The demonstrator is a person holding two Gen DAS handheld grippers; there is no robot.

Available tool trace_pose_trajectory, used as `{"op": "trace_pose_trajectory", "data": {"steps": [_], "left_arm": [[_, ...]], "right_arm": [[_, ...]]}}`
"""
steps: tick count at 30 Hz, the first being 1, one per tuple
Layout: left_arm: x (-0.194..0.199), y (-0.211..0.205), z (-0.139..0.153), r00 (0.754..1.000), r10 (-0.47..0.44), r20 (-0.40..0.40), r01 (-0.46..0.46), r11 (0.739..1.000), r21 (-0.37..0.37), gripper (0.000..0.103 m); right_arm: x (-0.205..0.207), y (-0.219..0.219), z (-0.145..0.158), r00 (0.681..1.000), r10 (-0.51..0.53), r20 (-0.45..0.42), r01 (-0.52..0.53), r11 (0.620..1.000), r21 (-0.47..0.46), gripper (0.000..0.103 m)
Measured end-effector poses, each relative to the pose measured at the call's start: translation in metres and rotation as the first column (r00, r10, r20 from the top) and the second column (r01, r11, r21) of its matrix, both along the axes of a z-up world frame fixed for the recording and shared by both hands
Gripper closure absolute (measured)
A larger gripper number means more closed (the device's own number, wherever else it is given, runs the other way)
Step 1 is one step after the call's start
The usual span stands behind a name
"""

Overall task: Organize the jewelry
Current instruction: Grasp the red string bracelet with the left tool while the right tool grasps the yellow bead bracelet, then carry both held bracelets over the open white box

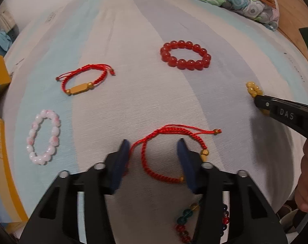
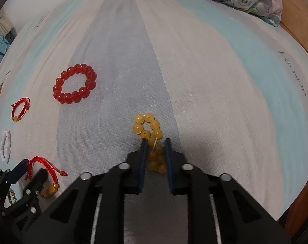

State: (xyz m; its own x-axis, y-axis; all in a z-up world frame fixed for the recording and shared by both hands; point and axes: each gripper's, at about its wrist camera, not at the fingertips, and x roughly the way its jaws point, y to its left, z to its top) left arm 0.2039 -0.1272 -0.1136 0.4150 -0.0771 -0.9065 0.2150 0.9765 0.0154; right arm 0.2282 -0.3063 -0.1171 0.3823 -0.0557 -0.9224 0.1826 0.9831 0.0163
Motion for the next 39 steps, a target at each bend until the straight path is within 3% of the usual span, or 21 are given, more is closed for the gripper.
{"op": "trace_pose_trajectory", "data": {"steps": [2,4,23,39], "left_arm": [[-0.001,0.006,0.003,1.000,0.015,0.002,-0.015,1.000,-0.020,0.090],[0.000,0.012,0.005,1.000,0.015,-0.019,-0.016,0.998,-0.067,0.098],[-0.023,0.028,0.039,1.000,-0.012,0.027,0.016,0.986,-0.165,0.099],[-0.034,0.029,0.074,0.995,0.019,0.098,-0.003,0.987,-0.160,0.099]], "right_arm": [[0.000,-0.002,0.001,1.000,-0.001,0.003,0.001,1.000,0.006,0.094],[-0.001,-0.002,0.002,1.000,0.001,0.007,-0.001,1.000,0.008,0.094],[-0.018,0.008,0.036,0.995,0.036,0.091,-0.038,0.999,0.020,0.094],[-0.031,0.026,0.057,0.988,0.066,0.136,-0.068,0.998,0.008,0.094]]}}
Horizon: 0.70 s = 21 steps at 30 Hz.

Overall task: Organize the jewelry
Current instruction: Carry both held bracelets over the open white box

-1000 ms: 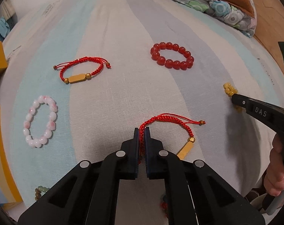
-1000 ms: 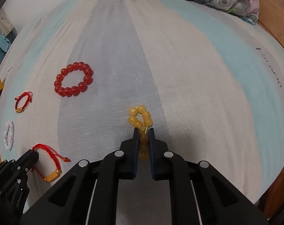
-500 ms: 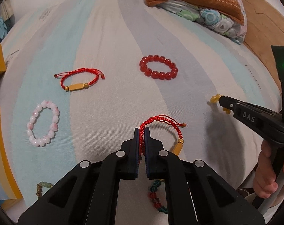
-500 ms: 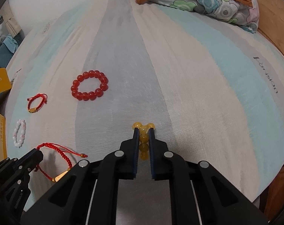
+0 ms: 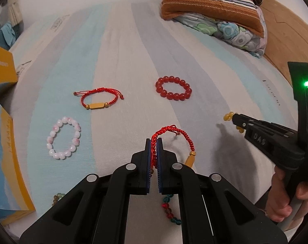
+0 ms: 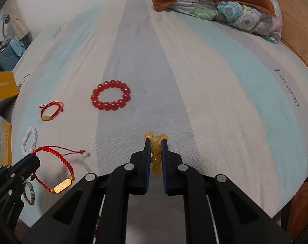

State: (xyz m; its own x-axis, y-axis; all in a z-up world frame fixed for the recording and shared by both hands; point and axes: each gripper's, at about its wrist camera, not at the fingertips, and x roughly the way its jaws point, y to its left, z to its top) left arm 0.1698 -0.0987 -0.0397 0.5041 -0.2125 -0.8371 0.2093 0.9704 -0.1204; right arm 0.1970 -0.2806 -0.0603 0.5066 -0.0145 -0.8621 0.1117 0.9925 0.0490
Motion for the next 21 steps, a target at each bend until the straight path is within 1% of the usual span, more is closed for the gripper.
{"op": "trace_pose_trajectory", "data": {"steps": [6,10,12,21], "left_arm": [[-0.008,0.014,0.020,1.000,0.012,0.019,-0.012,1.000,0.009,0.099],[-0.015,0.035,0.037,0.999,0.034,0.027,-0.034,0.999,0.000,0.099],[-0.020,0.045,0.045,0.998,0.053,0.036,-0.053,0.999,0.008,0.099],[-0.039,0.098,0.073,0.990,0.125,0.065,-0.126,0.992,0.015,0.098]], "right_arm": [[-0.012,0.015,0.021,0.999,0.012,0.037,-0.011,1.000,-0.012,0.094],[-0.018,0.029,0.031,0.999,0.018,0.037,-0.017,1.000,-0.022,0.094],[-0.021,0.038,0.036,0.999,0.020,0.038,-0.020,1.000,-0.025,0.094],[-0.035,0.094,0.066,0.996,0.074,0.049,-0.072,0.997,-0.029,0.094]]}}
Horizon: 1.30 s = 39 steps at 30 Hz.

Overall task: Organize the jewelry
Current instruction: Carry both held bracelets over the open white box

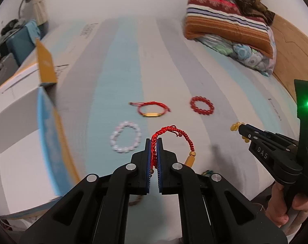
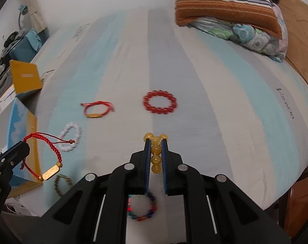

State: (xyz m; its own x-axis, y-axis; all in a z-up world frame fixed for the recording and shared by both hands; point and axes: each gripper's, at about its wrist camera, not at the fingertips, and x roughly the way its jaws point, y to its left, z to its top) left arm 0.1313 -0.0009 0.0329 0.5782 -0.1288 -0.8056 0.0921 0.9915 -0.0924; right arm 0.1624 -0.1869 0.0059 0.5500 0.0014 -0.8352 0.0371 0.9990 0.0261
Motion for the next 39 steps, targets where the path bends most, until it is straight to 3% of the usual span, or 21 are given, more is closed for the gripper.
{"op": "trace_pose_trajectory", "data": {"steps": [18,31,39], "left_arm": [[-0.035,0.131,0.037,0.982,0.184,0.050,-0.185,0.983,0.011,0.098],[-0.072,0.240,0.037,0.934,0.355,0.030,-0.356,0.934,0.038,0.098],[-0.091,0.296,0.025,0.894,0.448,-0.013,-0.447,0.892,0.071,0.098]], "right_arm": [[-0.011,0.156,0.038,0.979,0.199,0.050,-0.198,0.980,-0.028,0.094],[-0.031,0.279,0.051,0.928,0.366,0.068,-0.364,0.931,-0.042,0.094],[-0.041,0.343,0.037,0.890,0.454,0.032,-0.454,0.891,-0.024,0.094]]}}
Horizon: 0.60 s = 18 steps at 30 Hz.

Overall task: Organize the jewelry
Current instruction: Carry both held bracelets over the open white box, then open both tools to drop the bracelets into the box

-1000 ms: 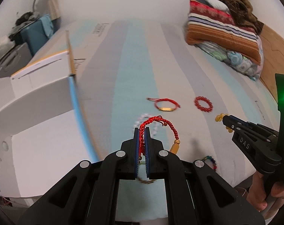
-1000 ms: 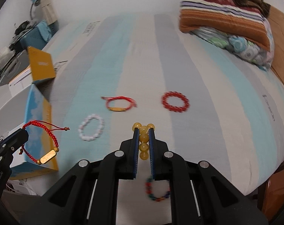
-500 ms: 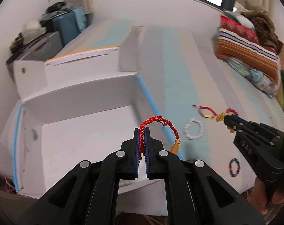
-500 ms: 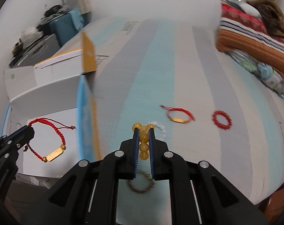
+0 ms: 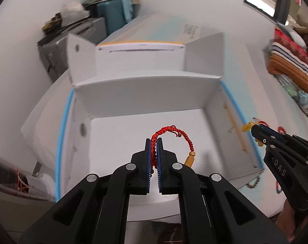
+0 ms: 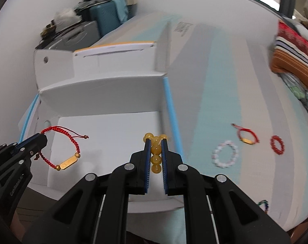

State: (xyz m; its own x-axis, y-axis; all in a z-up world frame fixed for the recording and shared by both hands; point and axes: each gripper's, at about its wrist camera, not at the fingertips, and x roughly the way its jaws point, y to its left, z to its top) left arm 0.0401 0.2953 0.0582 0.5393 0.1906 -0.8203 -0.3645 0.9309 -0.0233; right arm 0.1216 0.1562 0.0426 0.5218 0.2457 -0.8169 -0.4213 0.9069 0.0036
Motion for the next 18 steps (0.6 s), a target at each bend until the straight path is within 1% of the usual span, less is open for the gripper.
{"op": "trace_pose_trajectory", "data": {"steps": [5,11,18], "left_arm": [[-0.003,0.022,-0.017,0.999,0.040,-0.035,-0.040,0.999,-0.004,0.098],[0.005,0.036,-0.045,0.994,0.056,-0.097,-0.058,0.998,-0.015,0.098],[0.011,0.047,-0.066,0.989,0.066,-0.135,-0.071,0.997,-0.029,0.098]], "right_arm": [[0.003,0.027,-0.024,0.998,0.037,-0.058,-0.038,0.999,-0.013,0.094],[0.014,0.041,-0.056,0.989,0.040,-0.141,-0.045,0.998,-0.033,0.094],[0.018,0.049,-0.078,0.984,0.037,-0.177,-0.047,0.998,-0.053,0.094]]}}
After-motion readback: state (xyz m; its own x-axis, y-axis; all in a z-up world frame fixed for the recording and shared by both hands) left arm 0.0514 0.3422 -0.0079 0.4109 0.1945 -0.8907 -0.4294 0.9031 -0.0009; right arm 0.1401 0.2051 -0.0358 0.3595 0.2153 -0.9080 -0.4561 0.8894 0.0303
